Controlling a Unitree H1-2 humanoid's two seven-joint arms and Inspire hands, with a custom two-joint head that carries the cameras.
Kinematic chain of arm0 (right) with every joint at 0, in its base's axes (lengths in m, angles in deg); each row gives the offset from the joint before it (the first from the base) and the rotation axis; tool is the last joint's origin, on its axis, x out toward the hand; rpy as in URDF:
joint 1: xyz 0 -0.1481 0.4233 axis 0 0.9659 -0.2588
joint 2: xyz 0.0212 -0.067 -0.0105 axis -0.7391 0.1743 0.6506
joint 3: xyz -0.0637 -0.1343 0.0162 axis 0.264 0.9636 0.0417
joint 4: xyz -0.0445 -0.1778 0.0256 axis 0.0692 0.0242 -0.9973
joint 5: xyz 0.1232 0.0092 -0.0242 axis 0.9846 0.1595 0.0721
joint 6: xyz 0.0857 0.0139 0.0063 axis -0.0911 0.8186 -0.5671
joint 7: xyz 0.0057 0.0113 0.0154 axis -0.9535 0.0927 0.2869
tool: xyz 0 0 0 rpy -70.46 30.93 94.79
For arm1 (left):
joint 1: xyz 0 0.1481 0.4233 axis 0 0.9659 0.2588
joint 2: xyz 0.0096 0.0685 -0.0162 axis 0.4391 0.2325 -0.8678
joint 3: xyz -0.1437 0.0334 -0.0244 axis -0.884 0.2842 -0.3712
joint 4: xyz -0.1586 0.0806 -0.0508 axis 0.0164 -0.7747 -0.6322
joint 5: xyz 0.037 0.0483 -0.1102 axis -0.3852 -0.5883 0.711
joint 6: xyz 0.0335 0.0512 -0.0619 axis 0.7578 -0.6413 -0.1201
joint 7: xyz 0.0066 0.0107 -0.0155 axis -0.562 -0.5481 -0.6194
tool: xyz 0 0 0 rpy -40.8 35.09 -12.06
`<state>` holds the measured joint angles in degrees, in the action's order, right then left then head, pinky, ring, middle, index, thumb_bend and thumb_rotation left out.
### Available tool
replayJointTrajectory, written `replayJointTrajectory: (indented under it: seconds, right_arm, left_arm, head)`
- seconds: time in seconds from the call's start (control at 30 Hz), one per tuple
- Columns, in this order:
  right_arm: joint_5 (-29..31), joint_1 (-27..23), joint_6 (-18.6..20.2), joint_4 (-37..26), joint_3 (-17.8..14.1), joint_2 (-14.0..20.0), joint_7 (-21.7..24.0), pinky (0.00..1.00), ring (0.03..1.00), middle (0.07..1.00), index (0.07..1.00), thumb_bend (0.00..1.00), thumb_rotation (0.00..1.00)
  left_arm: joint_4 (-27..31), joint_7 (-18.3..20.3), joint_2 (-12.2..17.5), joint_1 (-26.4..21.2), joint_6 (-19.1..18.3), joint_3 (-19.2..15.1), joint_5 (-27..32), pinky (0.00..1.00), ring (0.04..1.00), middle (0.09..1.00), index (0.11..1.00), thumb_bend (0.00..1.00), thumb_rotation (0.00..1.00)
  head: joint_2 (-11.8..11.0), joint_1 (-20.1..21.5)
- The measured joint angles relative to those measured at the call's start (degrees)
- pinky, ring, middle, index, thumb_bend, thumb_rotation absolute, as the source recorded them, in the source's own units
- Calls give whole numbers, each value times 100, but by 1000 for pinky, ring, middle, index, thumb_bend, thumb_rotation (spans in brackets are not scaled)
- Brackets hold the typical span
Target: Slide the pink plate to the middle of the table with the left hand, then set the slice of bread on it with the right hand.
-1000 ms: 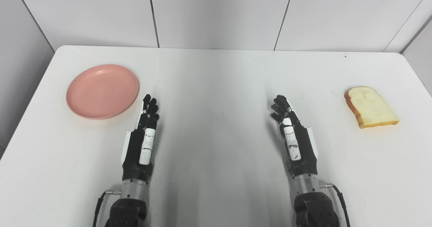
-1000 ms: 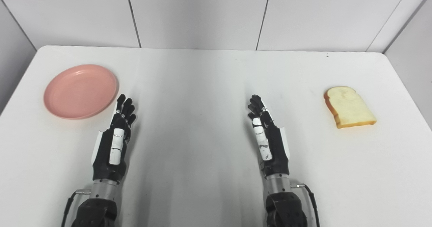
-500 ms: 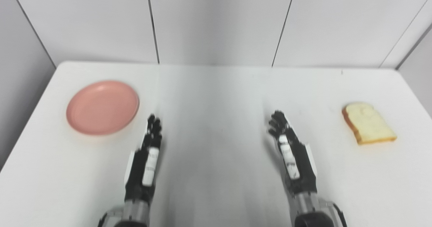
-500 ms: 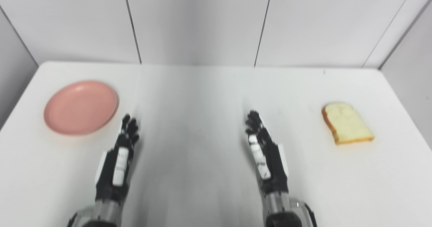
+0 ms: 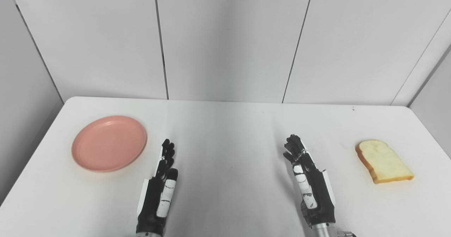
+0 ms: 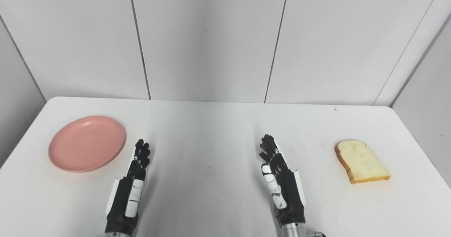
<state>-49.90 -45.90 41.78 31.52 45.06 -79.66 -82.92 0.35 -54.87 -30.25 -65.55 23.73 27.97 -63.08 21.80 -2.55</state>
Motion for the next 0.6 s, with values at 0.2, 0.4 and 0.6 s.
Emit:
replayJointTrajectory:
  seconds: [0.2,0.4,0.6]
  right_arm:
    - [0,-89,-64,118,-42,-1,12,915,922,916,914,701,805]
    - [-281,-96,-194,132,-19,5,6,919,931,924,918,693,870]
    - [-767,-94,-206,129,102,53,-166,904,929,928,911,690,893]
  left_arm:
    - [-96,-68,-4,-58,152,4,-109,1000,995,1000,1000,666,1000]
    - [-125,-62,-1,-71,344,18,-81,1000,1000,1000,1000,678,974]
    - [-127,68,17,-70,490,24,292,1000,1000,1000,1000,735,912]
  head:
    - [-70,-9]
    - [-53,0]
    - [-35,0]
